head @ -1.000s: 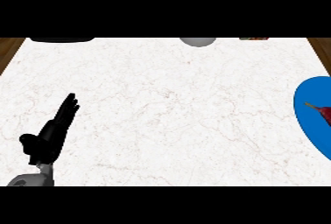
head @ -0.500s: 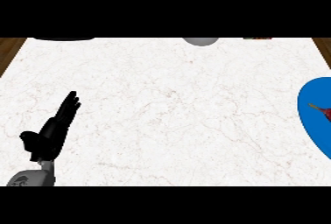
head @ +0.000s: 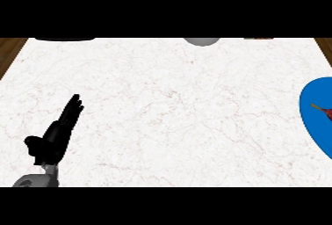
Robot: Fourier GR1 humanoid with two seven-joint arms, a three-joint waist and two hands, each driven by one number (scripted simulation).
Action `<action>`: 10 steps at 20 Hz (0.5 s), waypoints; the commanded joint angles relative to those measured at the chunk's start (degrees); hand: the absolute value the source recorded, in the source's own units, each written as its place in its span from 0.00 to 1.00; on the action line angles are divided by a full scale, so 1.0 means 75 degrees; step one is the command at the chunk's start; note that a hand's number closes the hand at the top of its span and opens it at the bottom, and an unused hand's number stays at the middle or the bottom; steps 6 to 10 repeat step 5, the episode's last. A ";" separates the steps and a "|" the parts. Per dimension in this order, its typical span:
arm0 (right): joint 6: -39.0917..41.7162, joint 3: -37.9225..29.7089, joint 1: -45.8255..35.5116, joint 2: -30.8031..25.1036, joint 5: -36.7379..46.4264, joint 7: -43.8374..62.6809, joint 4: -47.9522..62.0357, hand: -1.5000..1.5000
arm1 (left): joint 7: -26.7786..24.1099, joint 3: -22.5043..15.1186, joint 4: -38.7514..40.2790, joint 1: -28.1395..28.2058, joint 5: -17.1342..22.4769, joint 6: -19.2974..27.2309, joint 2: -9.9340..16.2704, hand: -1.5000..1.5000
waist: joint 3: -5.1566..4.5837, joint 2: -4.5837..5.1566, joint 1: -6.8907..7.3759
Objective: Pick the pear from the tray and place it in the plate
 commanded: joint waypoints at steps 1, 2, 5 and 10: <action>0.0772 0.0079 0.0314 0.0195 0.0187 -0.1415 0.0060 0.00 | 0.0136 0.0007 -0.0120 0.0032 0.0084 -0.0073 0.0003 0.50 | 0.0014 -0.0015 -0.0001; 0.0841 0.0084 0.0235 0.0039 0.0198 -0.1233 0.0123 0.00 | 0.0079 0.0037 0.0058 -0.0099 0.0013 -0.0072 0.0065 0.50 | 0.0008 0.0011 -0.0008; 0.0503 0.0050 0.0461 0.0214 0.0226 -0.1588 0.0097 0.00 | 0.0101 -0.0037 -0.0211 0.0100 -0.0034 0.0057 -0.0040 0.50 | 0.0034 -0.0017 0.0017; 0.0503 0.0050 0.0461 0.0214 0.0226 -0.1588 0.0097 0.00 | 0.0101 -0.0037 -0.0211 0.0100 -0.0034 0.0057 -0.0040 0.50 | 0.0034 -0.0017 0.0017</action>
